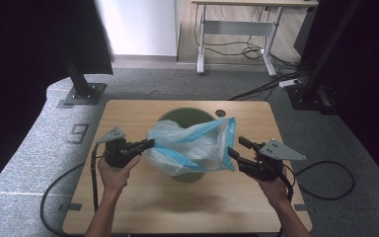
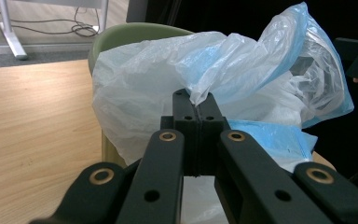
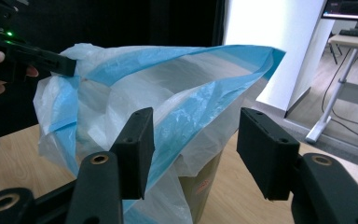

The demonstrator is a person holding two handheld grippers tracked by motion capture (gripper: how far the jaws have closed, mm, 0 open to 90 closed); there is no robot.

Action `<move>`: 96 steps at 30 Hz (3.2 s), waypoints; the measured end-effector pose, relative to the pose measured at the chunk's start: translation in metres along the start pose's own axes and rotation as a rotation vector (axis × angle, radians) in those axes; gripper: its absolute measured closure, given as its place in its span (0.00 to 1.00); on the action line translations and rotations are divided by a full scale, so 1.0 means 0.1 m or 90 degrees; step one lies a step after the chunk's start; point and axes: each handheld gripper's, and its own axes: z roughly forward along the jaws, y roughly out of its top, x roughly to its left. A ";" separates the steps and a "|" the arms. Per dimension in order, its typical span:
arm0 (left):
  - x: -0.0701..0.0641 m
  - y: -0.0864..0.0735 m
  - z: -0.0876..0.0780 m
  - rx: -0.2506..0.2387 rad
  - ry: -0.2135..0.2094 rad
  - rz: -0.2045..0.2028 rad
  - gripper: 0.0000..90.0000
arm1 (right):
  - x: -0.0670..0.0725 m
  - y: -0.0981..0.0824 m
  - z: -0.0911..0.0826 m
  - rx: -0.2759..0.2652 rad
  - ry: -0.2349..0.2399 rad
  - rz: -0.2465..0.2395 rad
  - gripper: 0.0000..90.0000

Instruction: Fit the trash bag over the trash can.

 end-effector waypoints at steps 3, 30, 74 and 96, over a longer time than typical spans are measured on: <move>0.00 -0.01 0.00 0.000 -0.002 0.000 1.00 | 0.00 -0.03 0.06 0.007 -0.001 0.011 0.47; 0.19 -0.03 -0.03 -0.034 -0.008 -0.041 1.00 | -0.48 -0.21 0.69 0.080 -0.057 0.035 0.99; 0.44 -0.06 0.11 -0.033 -0.013 -0.083 0.99 | -0.78 -0.24 0.84 0.064 -0.095 0.045 0.53; 0.32 0.28 0.21 -0.026 -0.034 -0.048 0.99 | -0.67 0.08 1.18 0.023 -0.008 -0.010 0.44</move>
